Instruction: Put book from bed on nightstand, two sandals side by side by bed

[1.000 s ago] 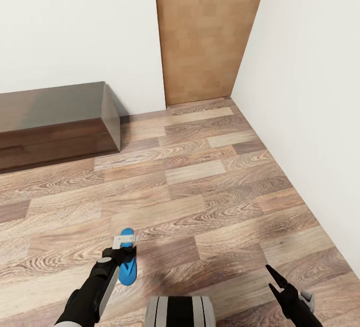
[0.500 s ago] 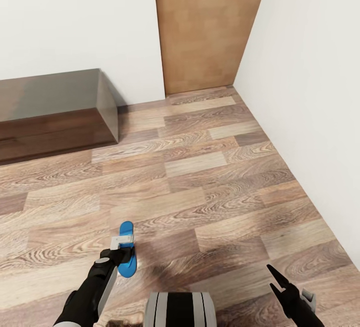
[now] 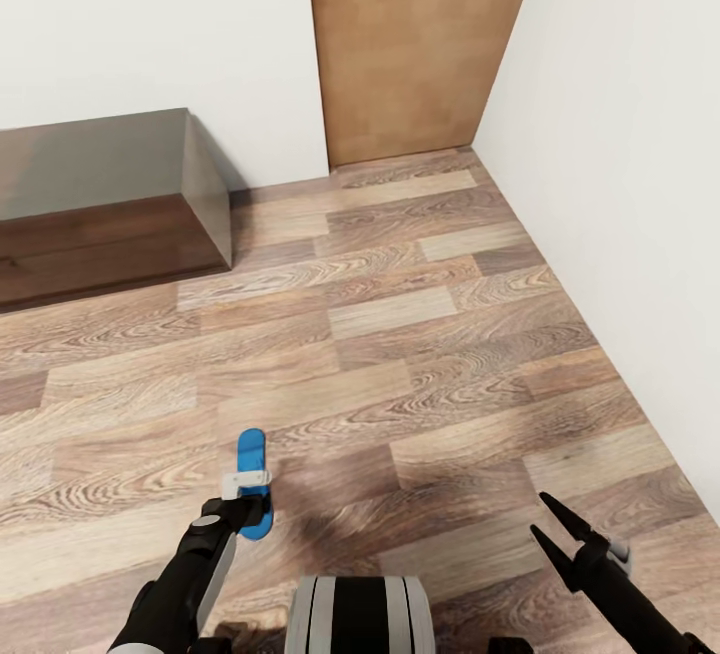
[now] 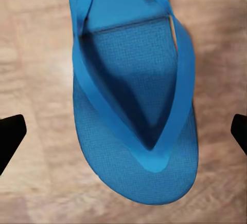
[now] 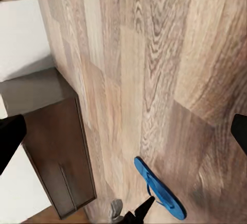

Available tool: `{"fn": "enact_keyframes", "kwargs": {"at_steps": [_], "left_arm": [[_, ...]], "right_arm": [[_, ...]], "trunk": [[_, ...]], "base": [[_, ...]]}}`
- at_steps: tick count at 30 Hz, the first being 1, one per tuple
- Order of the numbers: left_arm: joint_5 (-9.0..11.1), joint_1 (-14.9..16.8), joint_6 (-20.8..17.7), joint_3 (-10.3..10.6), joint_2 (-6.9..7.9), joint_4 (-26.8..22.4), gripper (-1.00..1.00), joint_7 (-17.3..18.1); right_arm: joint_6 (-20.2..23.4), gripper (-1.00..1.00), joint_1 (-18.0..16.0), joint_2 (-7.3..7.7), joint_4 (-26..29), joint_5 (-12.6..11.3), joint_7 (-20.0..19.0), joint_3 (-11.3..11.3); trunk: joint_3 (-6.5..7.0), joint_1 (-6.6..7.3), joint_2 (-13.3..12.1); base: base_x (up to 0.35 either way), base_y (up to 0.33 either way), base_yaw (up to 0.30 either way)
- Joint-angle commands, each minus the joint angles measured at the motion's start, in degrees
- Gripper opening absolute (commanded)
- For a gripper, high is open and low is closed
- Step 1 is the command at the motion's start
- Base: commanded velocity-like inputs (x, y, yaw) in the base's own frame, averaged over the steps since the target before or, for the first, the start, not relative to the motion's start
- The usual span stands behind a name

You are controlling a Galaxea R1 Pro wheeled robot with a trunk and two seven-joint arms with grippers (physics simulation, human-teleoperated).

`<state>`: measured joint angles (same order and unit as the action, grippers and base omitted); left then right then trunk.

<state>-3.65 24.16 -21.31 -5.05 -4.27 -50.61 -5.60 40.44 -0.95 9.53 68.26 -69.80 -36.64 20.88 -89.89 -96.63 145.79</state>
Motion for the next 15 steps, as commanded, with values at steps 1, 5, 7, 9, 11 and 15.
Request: {"fn": "enact_keyframes", "kwargs": {"at_steps": [1,5,7,9,11,15], "left_arm": [[-0.4,0.0,-0.3,-0.1,-0.12,-0.1,1.0,0.0],[-0.4,0.0,-0.3,-0.1,-0.27,-0.1,1.0,0.0],[-0.4,0.0,-0.3,-0.1,-0.29,-0.1,1.0,0.1],[-0.4,0.0,-0.3,-0.1,-0.3,-0.1,1.0,0.1],[-0.4,0.0,-0.3,-0.1,-0.3,-0.1,1.0,0.1],[0.7,0.0,-0.3,0.0,-0.3,-0.1,1.0,0.0]], "right_arm": [[0.6,1.0,0.0,-0.02,1.5,-0.3,0.0,0.1],[0.9,1.0,0.0,-0.05,4.2,-0.5,0.0,0.0],[0.9,1.0,0.0,-0.06,4.7,-0.6,0.0,0.0],[0.9,1.0,0.0,-0.05,4.8,-0.6,0.0,0.1],[0.9,1.0,0.0,-0.04,4.8,-0.6,0.0,0.0],[0.9,1.0,0.0,-0.04,4.8,-0.6,0.0,0.1]], "trunk": [[-0.26,-0.02,0.0],[-1.15,-0.12,0.1],[-1.59,-0.17,0.1],[-2.03,-0.22,0.1],[-2.48,-0.27,0.2],[-3.36,-0.38,0.2]], "base": [[0.0,0.0,0.0],[0.0,0.0,0.0],[0.0,0.0,0.0],[0.0,0.0,0.0],[0.0,0.0,0.0],[0.0,0.0,0.0]]}}
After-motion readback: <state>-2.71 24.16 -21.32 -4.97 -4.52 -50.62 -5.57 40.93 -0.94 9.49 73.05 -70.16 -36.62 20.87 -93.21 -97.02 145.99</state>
